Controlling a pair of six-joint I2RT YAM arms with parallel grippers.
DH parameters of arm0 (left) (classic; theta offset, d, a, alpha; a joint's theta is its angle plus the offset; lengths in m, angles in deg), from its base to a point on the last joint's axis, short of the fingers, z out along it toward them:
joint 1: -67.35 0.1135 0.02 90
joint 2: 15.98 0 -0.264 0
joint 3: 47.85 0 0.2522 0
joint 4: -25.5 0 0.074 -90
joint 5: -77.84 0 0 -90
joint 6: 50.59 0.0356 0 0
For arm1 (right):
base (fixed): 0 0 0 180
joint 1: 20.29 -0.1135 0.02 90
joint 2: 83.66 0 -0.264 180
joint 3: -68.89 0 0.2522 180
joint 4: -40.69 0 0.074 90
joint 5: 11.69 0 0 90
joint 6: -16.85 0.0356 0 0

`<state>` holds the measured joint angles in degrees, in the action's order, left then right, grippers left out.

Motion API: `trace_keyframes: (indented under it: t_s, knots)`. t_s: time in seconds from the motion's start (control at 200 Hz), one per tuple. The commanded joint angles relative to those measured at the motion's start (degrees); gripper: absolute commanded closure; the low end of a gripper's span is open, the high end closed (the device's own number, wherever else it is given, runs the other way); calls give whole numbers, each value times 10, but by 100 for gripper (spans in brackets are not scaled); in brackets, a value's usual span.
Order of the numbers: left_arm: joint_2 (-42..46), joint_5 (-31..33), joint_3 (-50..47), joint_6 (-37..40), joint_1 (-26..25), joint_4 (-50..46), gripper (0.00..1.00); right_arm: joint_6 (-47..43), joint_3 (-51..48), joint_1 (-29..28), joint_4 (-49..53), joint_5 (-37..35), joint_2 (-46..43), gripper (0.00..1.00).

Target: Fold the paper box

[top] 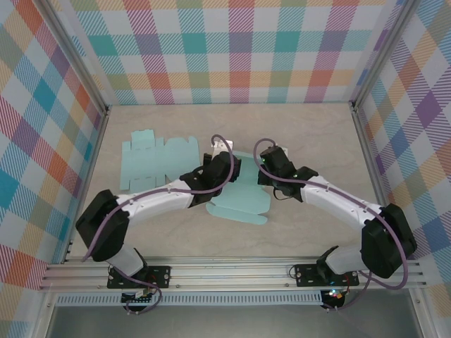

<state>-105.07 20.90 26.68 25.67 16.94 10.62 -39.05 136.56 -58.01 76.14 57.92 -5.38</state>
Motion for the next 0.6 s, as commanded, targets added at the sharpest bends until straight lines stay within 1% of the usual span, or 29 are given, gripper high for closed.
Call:
trace_keyframes:
  t_s: [0.0,0.015,0.095,0.18,0.205,0.285,0.415,0.595]
  knots:
    - [68,-107,-9,-34,-3,-60,2,-28,34,9,93,26,-11,100]
    - [74,-116,-12,-37,-3,-64,0,-31,35,11,102,31,-12,100]
    - [100,-146,-18,-52,-3,-87,0,-46,40,26,135,70,-18,100]
    - [103,-145,1,-68,-2,-142,0,-66,42,43,160,126,-21,100]
    - [100,-143,8,-71,-2,-175,0,-74,44,47,169,142,-20,100]
    - [89,-144,24,-72,-1,-219,0,-95,52,56,204,165,-8,100]
    - [76,-165,16,-80,-1,-239,0,-124,61,71,247,190,15,100]
    - [61,-161,-18,-95,-2,-222,0,-145,70,79,267,196,59,100]
